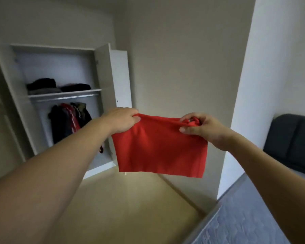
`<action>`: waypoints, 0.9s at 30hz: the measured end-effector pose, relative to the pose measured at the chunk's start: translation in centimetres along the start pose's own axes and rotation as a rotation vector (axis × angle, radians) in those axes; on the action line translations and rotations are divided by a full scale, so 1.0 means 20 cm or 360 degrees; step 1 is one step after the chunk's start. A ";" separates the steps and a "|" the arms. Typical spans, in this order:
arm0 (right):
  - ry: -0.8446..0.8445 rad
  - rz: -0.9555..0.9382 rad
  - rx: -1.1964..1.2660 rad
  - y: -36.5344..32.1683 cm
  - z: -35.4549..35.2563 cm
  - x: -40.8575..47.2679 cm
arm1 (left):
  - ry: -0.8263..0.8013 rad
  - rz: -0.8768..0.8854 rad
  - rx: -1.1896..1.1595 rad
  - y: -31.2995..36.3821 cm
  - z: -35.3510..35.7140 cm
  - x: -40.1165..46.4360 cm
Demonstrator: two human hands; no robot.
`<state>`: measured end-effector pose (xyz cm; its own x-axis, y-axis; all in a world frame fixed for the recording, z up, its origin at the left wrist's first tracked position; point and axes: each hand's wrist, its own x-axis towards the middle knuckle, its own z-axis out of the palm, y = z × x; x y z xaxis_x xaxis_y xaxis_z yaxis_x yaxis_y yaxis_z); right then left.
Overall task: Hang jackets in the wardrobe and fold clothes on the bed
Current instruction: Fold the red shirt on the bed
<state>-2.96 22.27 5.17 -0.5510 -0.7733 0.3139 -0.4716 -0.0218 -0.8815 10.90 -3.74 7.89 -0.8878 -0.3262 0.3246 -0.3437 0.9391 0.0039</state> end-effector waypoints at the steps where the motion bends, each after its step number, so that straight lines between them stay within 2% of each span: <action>1: 0.0028 -0.0044 0.0060 -0.05 0.07 0.10 | -0.0008 -0.0031 0.0003 -0.11 -0.04 0.00; 4: 0.0043 -0.0031 0.0251 -0.11 0.26 0.41 | 0.0023 -0.0087 0.0011 -0.41 -0.10 0.02; 7: -0.0056 0.0090 0.0387 -0.07 0.43 0.74 | 0.0087 -0.0168 0.0003 -0.70 -0.07 0.07; 13: -0.0221 0.0194 0.0467 0.06 0.78 1.49 | 0.0262 -0.0229 0.0229 -1.33 0.04 0.31; 15: -0.0304 0.0232 0.0399 0.08 0.89 1.78 | 0.0304 -0.0278 0.0345 -1.55 0.05 0.44; 19: -0.0641 0.0422 0.0099 0.08 1.13 2.33 | 0.0302 -0.0341 0.0568 -1.96 0.05 0.72; 24: -0.0714 0.0395 0.0010 0.13 1.49 2.97 | 0.0281 -0.0354 0.0579 -2.50 0.12 1.01; 27: -0.0873 0.0428 -0.0078 0.17 1.73 3.33 | 0.0308 -0.0418 0.0635 -2.86 0.21 1.16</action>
<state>-17.35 -51.24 10.88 -0.2262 -0.9615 -0.1560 -0.4035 0.2383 -0.8834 8.61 -65.45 11.27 -0.6958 -0.4842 0.5305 -0.6712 0.7014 -0.2401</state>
